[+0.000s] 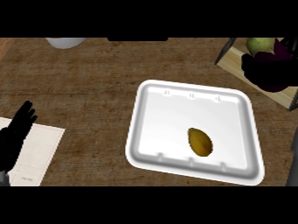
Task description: Pick the eggplant from the tray and place it in the tiered shelf
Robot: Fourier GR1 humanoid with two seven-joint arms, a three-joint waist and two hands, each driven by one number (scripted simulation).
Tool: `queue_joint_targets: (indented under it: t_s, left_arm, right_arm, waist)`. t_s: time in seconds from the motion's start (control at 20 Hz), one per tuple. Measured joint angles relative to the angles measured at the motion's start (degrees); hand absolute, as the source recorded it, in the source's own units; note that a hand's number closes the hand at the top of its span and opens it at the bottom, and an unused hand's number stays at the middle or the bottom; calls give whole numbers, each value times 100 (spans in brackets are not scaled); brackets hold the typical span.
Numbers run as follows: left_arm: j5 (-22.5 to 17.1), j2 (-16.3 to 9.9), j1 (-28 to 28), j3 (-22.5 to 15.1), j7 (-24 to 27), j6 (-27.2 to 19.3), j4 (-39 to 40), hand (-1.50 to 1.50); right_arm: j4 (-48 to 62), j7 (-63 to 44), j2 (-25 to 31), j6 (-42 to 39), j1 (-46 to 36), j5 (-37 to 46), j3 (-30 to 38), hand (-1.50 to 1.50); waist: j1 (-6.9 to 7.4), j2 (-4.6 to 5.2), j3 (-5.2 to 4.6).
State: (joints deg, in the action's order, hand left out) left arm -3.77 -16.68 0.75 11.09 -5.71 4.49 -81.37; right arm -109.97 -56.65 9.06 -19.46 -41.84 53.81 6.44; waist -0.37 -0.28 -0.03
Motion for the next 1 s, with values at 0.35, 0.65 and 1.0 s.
queue_joint_targets:
  t_s: [0.35, 0.65, 1.0]
  left_arm:
    - [1, 6, 26, 17, -36, 73, -57, 0]
    - [40, 69, 103, -20, -8, 73, -147, 0]
    - [95, 83, -6, -7, -46, 65, -73, 0]
  right_arm:
    - [-1, -140, 353, -263, -915, 133, 324, 150]
    - [838, 78, 1002, -549, -1439, 492, 512, 150]
    - [1682, 303, 1501, -797, -1929, 553, 793, 150]
  waist:
    - [36, 6, -3]
    - [68, 16, -2]
    - [68, 22, -3]
